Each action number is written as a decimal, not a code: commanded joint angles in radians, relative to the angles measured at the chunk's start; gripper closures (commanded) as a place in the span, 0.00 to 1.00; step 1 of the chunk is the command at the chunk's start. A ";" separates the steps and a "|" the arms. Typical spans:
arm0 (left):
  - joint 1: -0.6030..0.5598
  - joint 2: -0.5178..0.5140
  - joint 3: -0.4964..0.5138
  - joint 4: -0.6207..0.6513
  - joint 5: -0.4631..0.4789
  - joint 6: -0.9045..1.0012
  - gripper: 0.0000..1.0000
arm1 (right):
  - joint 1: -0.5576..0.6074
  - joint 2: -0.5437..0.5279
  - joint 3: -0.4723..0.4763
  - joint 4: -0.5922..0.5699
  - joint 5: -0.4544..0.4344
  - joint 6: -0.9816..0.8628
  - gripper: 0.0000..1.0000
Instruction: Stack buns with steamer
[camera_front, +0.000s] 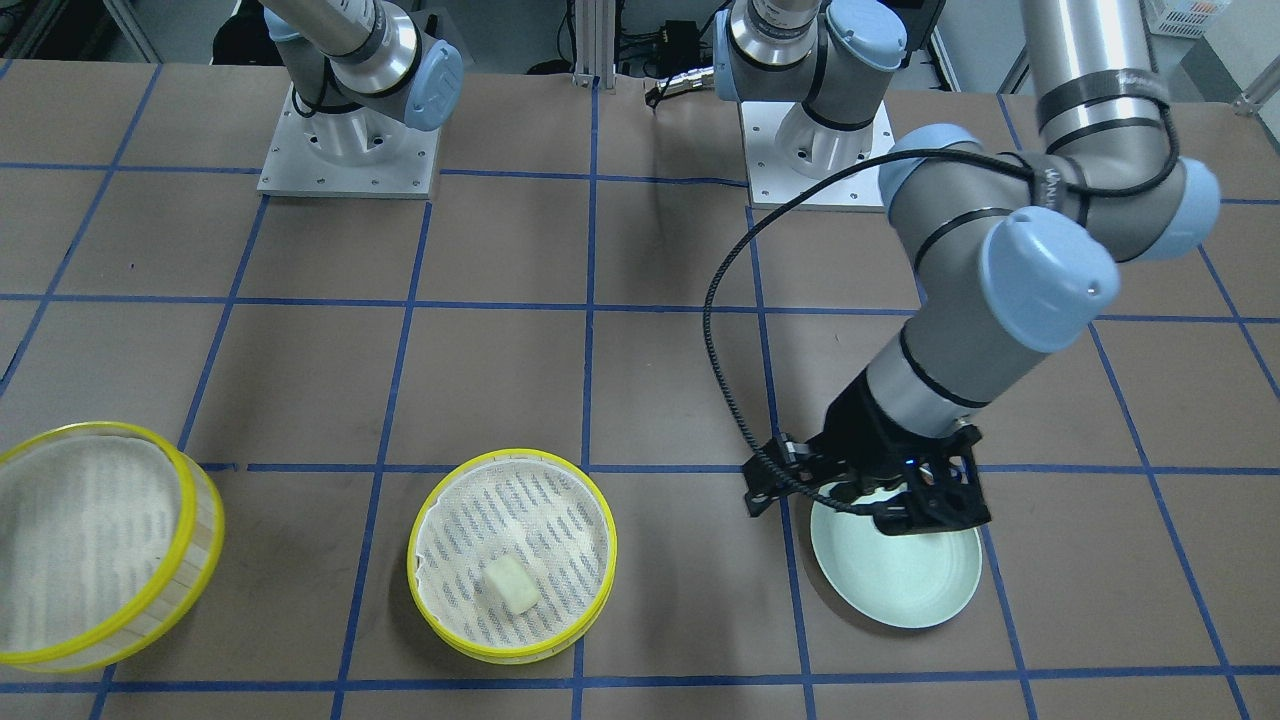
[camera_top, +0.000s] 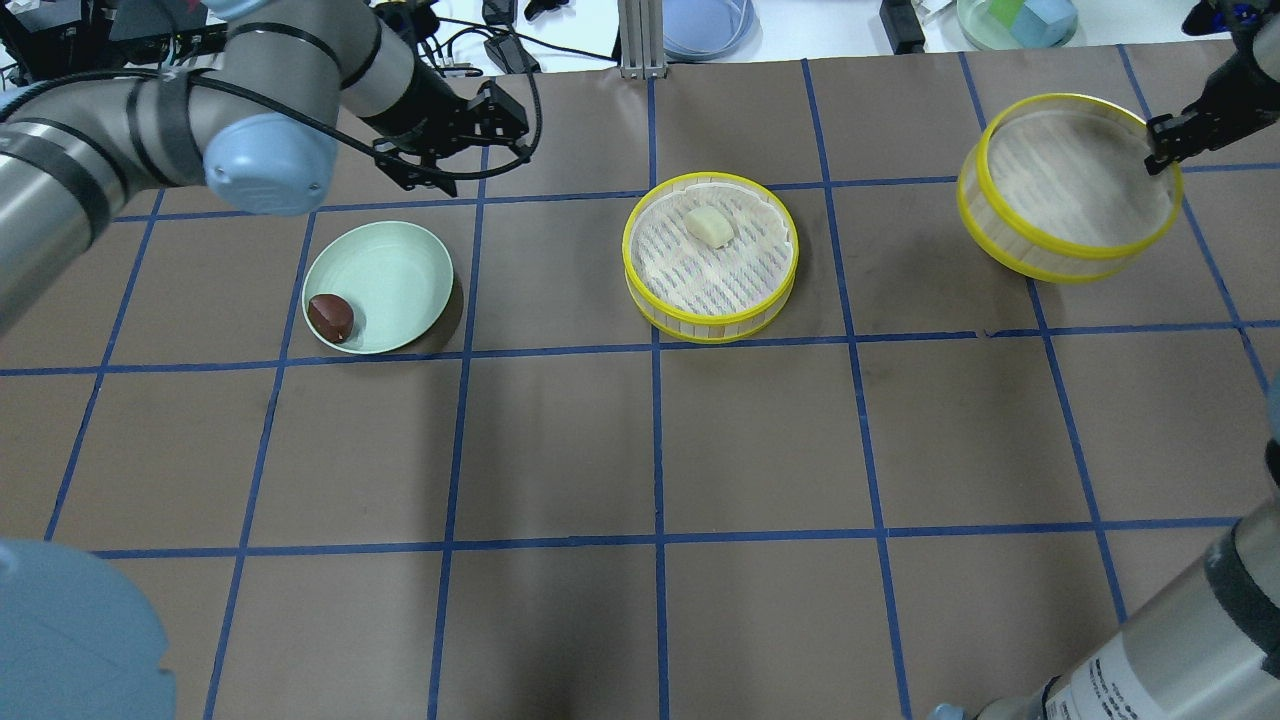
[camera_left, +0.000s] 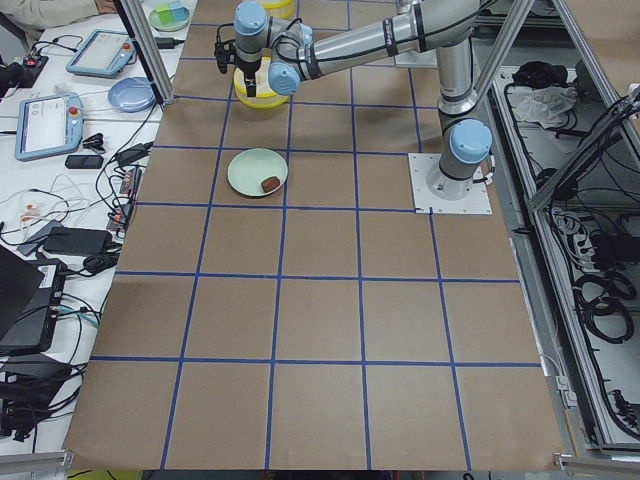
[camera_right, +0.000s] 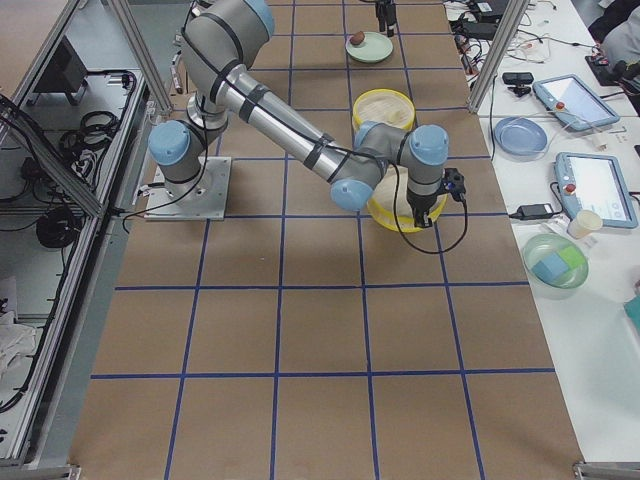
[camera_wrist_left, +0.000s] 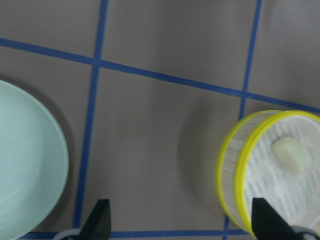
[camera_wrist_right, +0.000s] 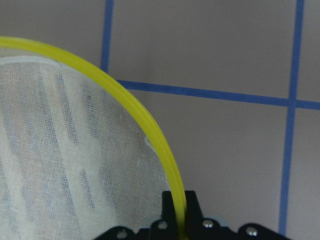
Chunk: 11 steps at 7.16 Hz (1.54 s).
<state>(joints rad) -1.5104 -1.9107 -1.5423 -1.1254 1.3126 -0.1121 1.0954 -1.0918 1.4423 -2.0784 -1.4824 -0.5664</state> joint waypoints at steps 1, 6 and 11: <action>0.122 0.047 -0.019 -0.157 0.173 0.231 0.00 | 0.139 -0.083 0.064 0.004 -0.002 0.226 1.00; 0.187 -0.043 -0.090 -0.186 0.257 0.350 0.00 | 0.516 -0.112 0.127 -0.052 -0.119 0.788 1.00; 0.197 -0.183 -0.090 -0.054 0.270 0.350 0.00 | 0.584 -0.048 0.171 -0.111 -0.136 0.967 1.00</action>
<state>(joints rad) -1.3136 -2.0697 -1.6321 -1.2003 1.5721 0.2362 1.6750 -1.1465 1.6002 -2.1748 -1.6105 0.3930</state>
